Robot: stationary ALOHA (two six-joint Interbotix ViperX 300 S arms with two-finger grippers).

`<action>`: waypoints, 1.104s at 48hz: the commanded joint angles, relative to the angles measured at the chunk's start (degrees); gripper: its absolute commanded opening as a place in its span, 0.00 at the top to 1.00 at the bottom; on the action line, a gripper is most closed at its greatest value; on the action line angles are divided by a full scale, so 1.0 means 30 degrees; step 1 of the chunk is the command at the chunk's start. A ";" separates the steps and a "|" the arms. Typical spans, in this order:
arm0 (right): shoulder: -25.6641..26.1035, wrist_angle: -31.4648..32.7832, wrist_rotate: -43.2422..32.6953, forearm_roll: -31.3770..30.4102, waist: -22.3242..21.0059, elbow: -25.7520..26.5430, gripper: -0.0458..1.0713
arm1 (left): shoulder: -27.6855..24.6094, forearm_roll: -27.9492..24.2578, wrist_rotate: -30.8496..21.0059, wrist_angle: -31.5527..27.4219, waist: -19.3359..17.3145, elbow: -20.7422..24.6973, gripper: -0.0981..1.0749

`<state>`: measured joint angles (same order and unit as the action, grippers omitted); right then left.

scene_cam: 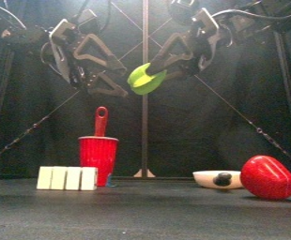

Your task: Place starfruit in pan

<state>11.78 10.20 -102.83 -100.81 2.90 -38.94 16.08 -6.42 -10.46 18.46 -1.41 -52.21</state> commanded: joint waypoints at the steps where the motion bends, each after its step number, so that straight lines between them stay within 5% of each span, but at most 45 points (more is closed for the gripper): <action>1: 0.1172 0.0527 -0.0029 0.0264 -0.0029 -0.0352 0.32 | 0.0820 -0.0029 0.0029 0.0146 0.0000 -0.0176 0.03; 19: 0.3252 0.3955 -0.0293 0.4131 -0.1025 -0.2666 0.32 | 0.3662 -0.0029 0.0029 0.0176 0.0029 -0.2080 0.03; 37: 0.3486 0.3281 -0.0352 0.7002 -0.3193 -0.4512 0.32 | 0.4160 -0.0029 0.0029 0.0176 -0.0029 -0.2490 0.03; 53: 0.2900 0.0586 -0.0322 0.9053 -0.6299 -0.5479 0.32 | 0.4102 -0.0029 0.0029 0.0176 -0.0059 -0.2520 0.03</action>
<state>20.30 14.50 -103.80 -74.27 -13.89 -55.37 28.39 -6.42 -10.46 18.46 -1.41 -60.47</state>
